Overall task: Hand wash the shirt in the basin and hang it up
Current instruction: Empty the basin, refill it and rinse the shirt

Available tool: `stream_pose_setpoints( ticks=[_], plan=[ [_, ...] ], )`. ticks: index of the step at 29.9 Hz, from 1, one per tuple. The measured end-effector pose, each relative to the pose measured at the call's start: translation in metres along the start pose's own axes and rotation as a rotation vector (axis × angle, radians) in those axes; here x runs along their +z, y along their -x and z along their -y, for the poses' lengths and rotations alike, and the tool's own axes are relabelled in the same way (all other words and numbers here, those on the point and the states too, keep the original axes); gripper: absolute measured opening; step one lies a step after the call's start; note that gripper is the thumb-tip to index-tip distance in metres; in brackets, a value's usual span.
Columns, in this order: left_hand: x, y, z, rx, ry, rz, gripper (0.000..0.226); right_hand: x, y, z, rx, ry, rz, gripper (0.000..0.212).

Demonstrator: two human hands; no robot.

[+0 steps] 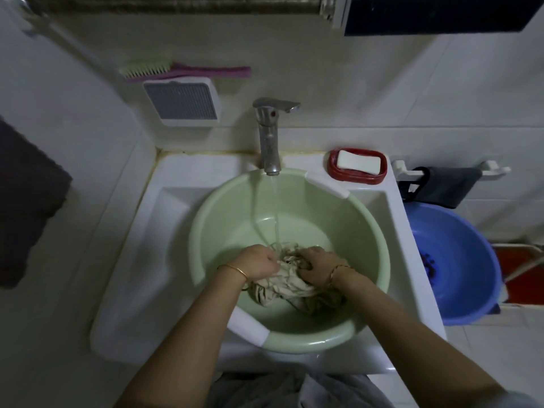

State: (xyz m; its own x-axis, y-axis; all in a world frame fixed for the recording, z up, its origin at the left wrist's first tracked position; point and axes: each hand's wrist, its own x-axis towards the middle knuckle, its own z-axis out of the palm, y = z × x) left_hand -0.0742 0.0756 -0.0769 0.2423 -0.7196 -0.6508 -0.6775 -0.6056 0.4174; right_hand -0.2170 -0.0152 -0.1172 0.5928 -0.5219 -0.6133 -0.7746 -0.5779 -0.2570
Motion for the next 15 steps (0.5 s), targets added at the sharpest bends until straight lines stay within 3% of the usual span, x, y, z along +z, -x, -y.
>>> stream_pose_setpoints(
  ticks=[4, 9, 15],
  plan=[
    [0.003, -0.002, 0.004, -0.009, 0.021, 0.038, 0.014, -0.006, 0.003, 0.002, -0.095, 0.016, 0.118, 0.051],
    [0.010, -0.005, 0.023, -0.046, 0.051, 0.091, 0.021, -0.009, 0.009, 0.022, -0.202, -0.075, 0.253, 0.036],
    [0.023, -0.015, 0.046, -0.024, -0.001, -0.165, 0.016, -0.002, 0.004, 0.023, -0.214, 0.034, 0.138, 0.032]
  ],
)
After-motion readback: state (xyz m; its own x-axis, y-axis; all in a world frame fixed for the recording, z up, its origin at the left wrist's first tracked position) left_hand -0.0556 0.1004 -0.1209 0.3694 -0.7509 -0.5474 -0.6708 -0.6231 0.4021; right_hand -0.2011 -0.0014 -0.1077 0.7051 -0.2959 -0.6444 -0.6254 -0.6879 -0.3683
